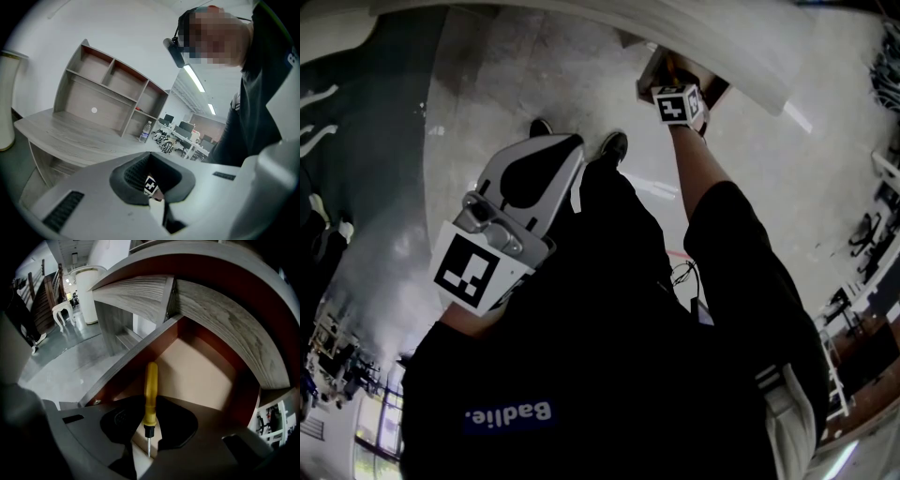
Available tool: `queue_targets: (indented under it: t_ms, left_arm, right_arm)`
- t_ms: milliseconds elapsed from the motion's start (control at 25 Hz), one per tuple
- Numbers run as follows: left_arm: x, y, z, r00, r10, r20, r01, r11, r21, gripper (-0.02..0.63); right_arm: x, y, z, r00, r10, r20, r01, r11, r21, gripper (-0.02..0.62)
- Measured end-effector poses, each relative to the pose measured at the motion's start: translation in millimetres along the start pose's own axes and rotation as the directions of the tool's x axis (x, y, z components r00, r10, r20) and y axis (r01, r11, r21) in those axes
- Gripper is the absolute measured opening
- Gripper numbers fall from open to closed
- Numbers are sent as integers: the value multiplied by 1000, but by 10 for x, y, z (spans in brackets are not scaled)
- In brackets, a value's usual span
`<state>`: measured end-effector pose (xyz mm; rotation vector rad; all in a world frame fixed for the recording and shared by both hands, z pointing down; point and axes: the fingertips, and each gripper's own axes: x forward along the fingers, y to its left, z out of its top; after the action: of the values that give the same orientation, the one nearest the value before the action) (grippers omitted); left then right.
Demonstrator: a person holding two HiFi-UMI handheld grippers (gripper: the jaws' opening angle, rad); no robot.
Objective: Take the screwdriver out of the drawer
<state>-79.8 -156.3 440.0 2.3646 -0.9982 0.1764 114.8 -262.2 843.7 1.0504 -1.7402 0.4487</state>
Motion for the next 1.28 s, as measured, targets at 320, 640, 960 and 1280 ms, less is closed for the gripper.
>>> queue_targets:
  t_ms: [320, 640, 960, 1280]
  left_arm:
    - [-69, -126, 62, 1000, -23, 11, 23, 1000, 0, -5]
    - [-151, -397, 255, 995, -83, 52, 82, 996, 30, -5]
    - [-155, -694, 530, 983, -157, 94, 151, 986, 65, -5]
    - [-269, -882, 776, 974, -208, 90, 197, 974, 115, -5]
  right_arm:
    - [-269, -42, 43, 1000, -9, 17, 9, 1000, 14, 97]
    - [-864, -52, 66, 997, -31, 73, 28, 999, 44, 97]
    - [-1661, 53, 250, 985, -4, 172, -11, 996, 84, 97]
    - [-2484, 134, 679, 953, 14, 301, -57, 990, 133, 97]
